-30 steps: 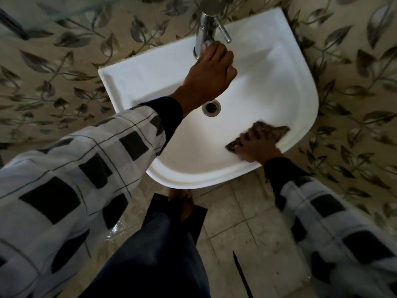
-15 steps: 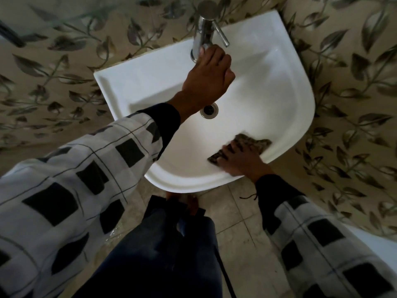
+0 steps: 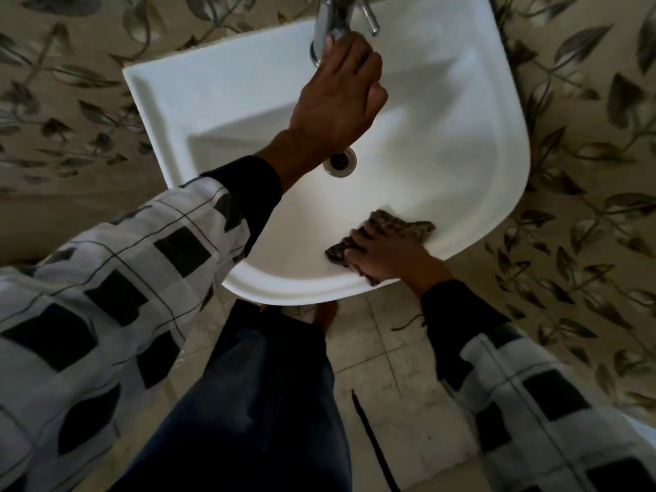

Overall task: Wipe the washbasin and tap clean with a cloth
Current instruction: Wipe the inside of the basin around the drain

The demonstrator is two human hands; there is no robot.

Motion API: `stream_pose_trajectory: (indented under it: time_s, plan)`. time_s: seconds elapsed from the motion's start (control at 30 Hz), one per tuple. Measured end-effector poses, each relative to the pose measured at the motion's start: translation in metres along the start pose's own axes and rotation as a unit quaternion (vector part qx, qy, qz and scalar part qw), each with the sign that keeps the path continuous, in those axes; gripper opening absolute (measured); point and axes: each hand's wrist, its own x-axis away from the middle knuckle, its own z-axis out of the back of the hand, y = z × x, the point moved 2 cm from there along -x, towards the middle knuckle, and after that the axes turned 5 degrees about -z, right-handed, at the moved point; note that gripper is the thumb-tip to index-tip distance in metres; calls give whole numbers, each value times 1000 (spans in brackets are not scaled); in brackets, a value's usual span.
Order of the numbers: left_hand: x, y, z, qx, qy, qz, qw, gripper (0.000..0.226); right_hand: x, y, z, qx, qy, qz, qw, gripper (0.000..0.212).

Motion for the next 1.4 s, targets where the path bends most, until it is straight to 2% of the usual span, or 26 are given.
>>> stream_pose_trajectory:
  time_s: [0.07, 0.13, 0.2, 0.27, 0.4, 0.47, 0.53, 0.57, 0.63, 0.7, 0.73, 0.8, 0.83, 0.9, 0.97, 1.0, 1.1, 1.17, 1.27, 1.33, 1.4]
  plan:
    - [1, 2, -2, 0, 6, 0, 1000, 27, -1, 41, 4, 2, -19, -48, 999, 55]
    - [0, 0, -4, 0, -1, 4, 1000, 26, -1, 74, 2, -33, 10, -155, 987, 62]
    - [0, 0, -6, 4, -4, 7, 1000, 24, 0, 81, -2, -51, 42, -207, 976, 64]
    - [1, 3, -5, 17, 11, 10, 1000, 22, -5, 62, -3, -96, 48, -194, 975, 65]
    - [-2, 5, 0, 26, 23, 25, 999, 21, -9, 42, -5, -134, -16, -104, 985, 68]
    - [-3, 5, 2, 24, 27, 31, 999, 21, -13, 67, 0, -122, -12, -124, 985, 81]
    - [-3, 5, 4, 27, 23, 38, 999, 20, -15, 85, 7, -76, 44, -177, 980, 94]
    - [-2, 5, 4, 30, 19, 41, 999, 20, -18, 85, 5, -59, 81, -198, 975, 92]
    - [-1, 6, 4, 34, 17, 40, 998, 20, -31, 73, -12, -86, 82, -167, 979, 72]
    - [-1, 5, 2, 36, 15, 39, 998, 20, -34, 62, -25, -74, 148, -132, 977, 60]
    - [-2, 5, 1, 33, 14, 38, 999, 20, -27, 63, -23, -44, 148, -141, 978, 58]
    - [-2, 6, 2, 29, 12, 34, 999, 20, -14, 74, -3, 0, 29, -171, 985, 66]
    - [-2, 6, 2, 30, 13, 32, 999, 21, -18, 86, 0, -11, 29, -147, 989, 74]
    - [-2, 6, 4, 33, 12, 30, 999, 21, -22, 108, 3, -61, 57, -187, 979, 81]
    - [-2, 7, 4, 34, 9, 34, 999, 21, -26, 109, 2, -58, 109, -219, 968, 78]
    - [-2, 7, 4, 35, 9, 38, 999, 21, -26, 100, 1, -62, 105, -209, 970, 74]
    - [-2, 6, 2, 39, 2, 48, 998, 21, -24, 85, -6, -98, 27, -132, 986, 66]
    - [-3, 7, 2, 34, -1, 45, 998, 21, -22, 96, -1, -91, 26, -111, 989, 66]
    - [-3, 7, 5, 34, -3, 44, 998, 21, -28, 121, 9, -20, 137, -159, 978, 80]
    - [-4, 8, 6, 32, -5, 41, 999, 21, -26, 122, 15, -31, 168, -184, 968, 72]
    - [-4, 7, 6, 32, -6, 45, 998, 21, -24, 103, 8, -56, 106, -200, 972, 68]
